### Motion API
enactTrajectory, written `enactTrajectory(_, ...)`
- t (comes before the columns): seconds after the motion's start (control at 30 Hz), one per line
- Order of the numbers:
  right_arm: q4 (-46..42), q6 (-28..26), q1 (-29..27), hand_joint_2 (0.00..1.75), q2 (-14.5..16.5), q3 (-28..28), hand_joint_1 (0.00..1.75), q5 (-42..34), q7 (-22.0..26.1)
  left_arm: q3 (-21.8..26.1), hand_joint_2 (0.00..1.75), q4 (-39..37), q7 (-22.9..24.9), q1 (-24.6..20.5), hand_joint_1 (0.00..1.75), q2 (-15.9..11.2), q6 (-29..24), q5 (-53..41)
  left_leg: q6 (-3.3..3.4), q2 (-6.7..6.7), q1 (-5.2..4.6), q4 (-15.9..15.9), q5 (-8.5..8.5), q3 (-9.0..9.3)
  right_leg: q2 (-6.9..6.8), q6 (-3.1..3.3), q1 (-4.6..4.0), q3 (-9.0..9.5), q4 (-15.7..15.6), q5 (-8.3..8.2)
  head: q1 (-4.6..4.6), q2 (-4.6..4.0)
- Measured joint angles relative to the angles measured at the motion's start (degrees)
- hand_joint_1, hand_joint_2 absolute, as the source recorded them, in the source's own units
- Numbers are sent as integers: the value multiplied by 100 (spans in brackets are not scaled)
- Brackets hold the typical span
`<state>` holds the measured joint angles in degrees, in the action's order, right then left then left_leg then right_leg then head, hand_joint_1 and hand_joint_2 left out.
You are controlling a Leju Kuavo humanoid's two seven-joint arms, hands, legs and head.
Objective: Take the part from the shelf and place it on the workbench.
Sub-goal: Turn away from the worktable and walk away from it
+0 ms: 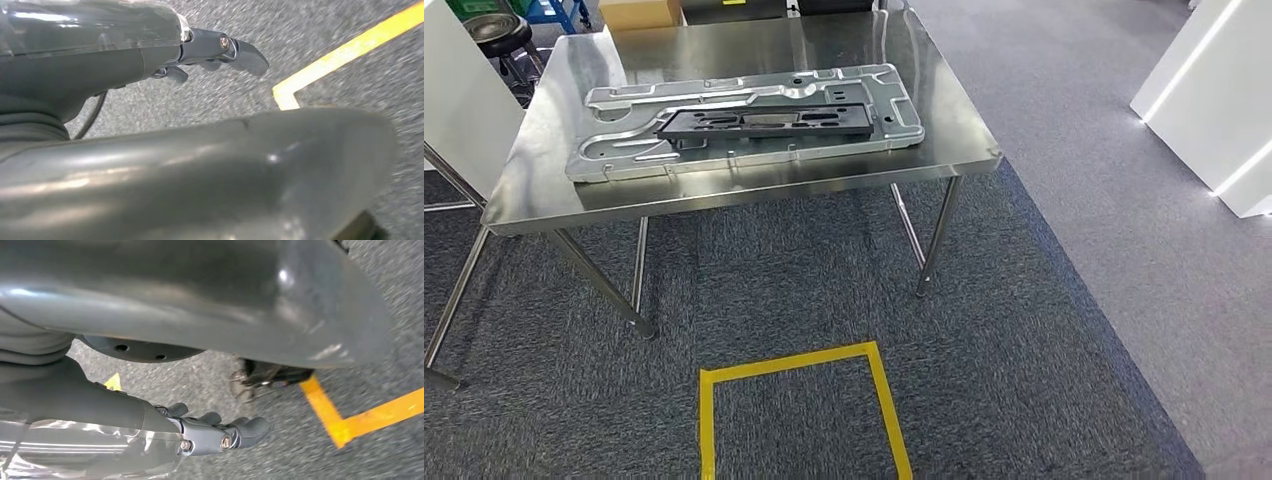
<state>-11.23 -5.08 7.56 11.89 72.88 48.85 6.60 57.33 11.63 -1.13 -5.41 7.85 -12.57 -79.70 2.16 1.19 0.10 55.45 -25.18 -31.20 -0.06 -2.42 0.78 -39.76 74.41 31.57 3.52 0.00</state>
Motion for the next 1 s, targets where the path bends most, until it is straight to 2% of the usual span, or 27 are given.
enactTrajectory(0.03, 0, -9, 1, 0, 0, -3, 0, -1, -23, -2, 0, 0, 2, -1, 0, 2, 7, -3, -15, 6, 0, 32, 72, -123, 0, -1, 8, 195, -114, -170, 0, 0)
enactTrajectory(0.07, 0, -18, 7, 0, -1, -4, 0, -4, -48, -5, 0, 1, 4, -5, 0, 3, 13, -7, -33, 9, 1, 73, 139, -236, 0, 9, 13, 508, -437, -279, 1, 0)
enactTrajectory(0.1, 0, -26, 16, 0, -1, -5, 0, -8, -66, -8, 0, 1, 6, -8, 0, 3, 17, -10, -55, 6, -6, 117, 192, -330, 1, 27, 6, 899, -900, -272, 1, 0)
enactTrajectory(0.13, 0, -33, 26, 0, -2, -5, 0, -13, -76, -12, 0, 2, 7, -11, 0, 7, 21, -13, -84, 6, -14, 157, 247, -403, 2, 57, -3, 1249, -1378, -177, 1, 0)
enactTrajectory(0.17, 0, -33, 36, 0, -2, -5, 0, -17, -78, -15, 0, 2, 5, -16, 0, 11, 21, -15, -116, 8, -18, 183, 305, -451, 5, 91, -20, 1494, -1736, -71, 1, 0)
enactTrajectory(0.2, 0, -29, 40, 0, -2, -6, 0, -20, -78, -16, 0, 2, -1, -19, 0, 15, 22, -17, -150, 12, -15, 189, 362, -484, 7, 129, -44, 1602, -1934, -6, 1, 0)
enactTrajectory(0.23, 2, -21, 33, 0, -2, -7, 0, -22, -80, -17, 0, 2, -10, -15, 0, 19, 22, -18, -188, 16, -9, 184, 426, -514, 5, 175, -51, 1577, -1989, -17, 1, 0)
enactTrajectory(0.27, 3, -11, 25, 0, -1, -7, 0, -21, -82, -17, 0, 2, -23, -13, 0, 20, 21, -19, -220, 8, 9, 201, 418, -554, -4, 222, -55, 1514, -1978, -85, 1, 0)
enactTrajectory(0.3, 4, -5, 16, 0, -2, -7, 0, -20, -85, -18, 0, 2, -36, -8, 0, 20, 21, -22, -248, -8, 24, 291, 286, -614, -17, 274, -52, 1440, -1979, -157, 1, 0)
enactTrajectory(0.33, 5, -1, 7, 0, -3, -7, 0, -19, -89, -19, 0, 2, -46, 6, 0, 20, 20, -28, -270, -27, 35, 481, 40, -692, -31, 318, -45, 1354, -1985, -239, 1, 0)
enactTrajectory(0.4, 4, 1, 3, 0, -8, -8, 0, -16, -92, -19, 0, 2, -57, 20, 0, 20, 20, -38, -299, -54, 52, 1150, -607, -857, -44, 366, -54, 1157, -1973, -396, 2, 0)
enactTrajectory(0.43, 4, 3, 0, 44, -9, -9, 0, -12, -91, -19, 0, 2, -63, 24, 0, 20, 20, -41, -311, -58, 55, 1512, -799, -906, -46, 367, -61, 1047, -1958, -473, 2, 0)
enactTrajectory(0.47, 4, 5, -2, 87, -9, -10, 0, -3, -91, -20, 0, 2, -72, 21, 0, 20, 20, -41, -320, -60, 55, 1780, -836, -900, -47, 362, -67, 927, -1932, -547, 2, 0)
enactTrajectory(0.5, 5, 8, -2, 131, -9, -13, 0, 10, -92, -20, 0, 2, -81, 16, 0, 20, 19, -41, -323, -61, 55, 1887, -736, -813, -48, 351, -68, 802, -1896, -616, 2, 0)
enactTrajectory(0.53, 5, 11, -2, 175, -8, -16, 0, 26, -93, -21, 0, 2, -90, 13, 0, 20, 19, -42, -320, -62, 55, 1795, -564, -626, -48, 337, -65, 678, -1850, -676, 2, 0)
enactTrajectory(0.57, 6, 13, -2, 175, -8, -20, 0, 39, -97, -22, 0, 2, -97, 9, 0, 20, 18, -42, -312, -63, 56, 1513, -423, -341, -46, 318, -61, 565, -1799, -729, 2, 0)
enactTrajectory(0.6, 6, 14, 1, 175, -8, -25, 0, 49, -103, -25, 0, 2, -99, 0, 0, 20, 18, -44, -298, -65, 50, 1080, -405, 20, -41, 294, -65, 470, -1743, -775, 2, 0)
enactTrajectory(0.63, 7, 14, 2, 175, -7, -29, 0, 58, -113, -28, 0, 2, -99, -15, 0, 20, 18, -47, -269, -69, 42, 639, -479, 332, -39, 263, -71, 400, -1695, -820, 2, 0)
enactTrajectory(0.67, 7, 14, 4, 131, -6, -34, 0, 63, -127, -31, 0, 2, -97, -28, 0, 21, 18, -49, -233, -72, 31, 302, -583, 548, -40, 230, -76, 358, -1666, -868, 2, 0)
enactTrajectory(0.7, 7, 14, 4, 87, -5, -37, 0, 69, -141, -33, 0, 2, -87, -38, 0, 22, 18, -52, -190, -75, 15, 103, -666, 652, -43, 194, -76, 336, -1655, -922, 2, 0)
enactTrajectory(0.77, 6, 14, 0, 0, -5, -41, 0, 75, -167, -34, 0, 2, -55, -37, 0, 26, 18, -56, -99, -68, 12, 46, -631, 596, -50, 125, -62, 308, -1662, -986, 1, 0)
enactTrajectory(0.8, 5, 15, -3, 0, -7, -43, 0, 78, -175, -36, 44, 2, -41, -35, 0, 28, 15, -59, -50, -62, 17, 44, -579, 542, -45, 94, -52, 267, -1608, -905, 1, 0)
enactTrajectory(0.83, 5, 16, -8, 0, -9, -46, 0, 85, -179, -37, 87, 2, -34, -33, 0, 30, 9, -62, -8, -55, 25, 33, -520, 482, -39, 66, -44, 208, -1484, -729, 1, 0)
enactTrajectory(0.9, 6, 25, -23, 0, -11, -61, 0, 118, -184, -46, 175, 2, -24, -26, 0, 34, -9, -72, 43, -47, 22, 33, -384, 326, -25, 8, -24, 15, -876, -148, 1, 0)
enactTrajectory(0.93, 6, 35, -29, 0, -13, -71, 0, 143, -185, -50, 175, 2, 2, -19, 0, 38, -21, -75, 48, -43, 15, 37, -322, 249, -22, -16, -17, -75, -499, 61, 2, 0)
enactTrajectory(0.97, 7, 52, -35, 0, -15, -84, 0, 170, -184, -53, 175, 2, 40, -9, 0, 43, -33, -76, 47, -37, 7, 42, -262, 169, -21, -34, -12, -129, -177, 149, 2, 0)
enactTrajectory(1.0, 7, 72, -38, 44, -17, -98, 0, 195, -183, -54, 175, 2, 85, 0, 0, 47, -46, -74, 43, -31, -1, 49, -211, 97, -20, -37, -9, -98, -39, 86, 2, 0)
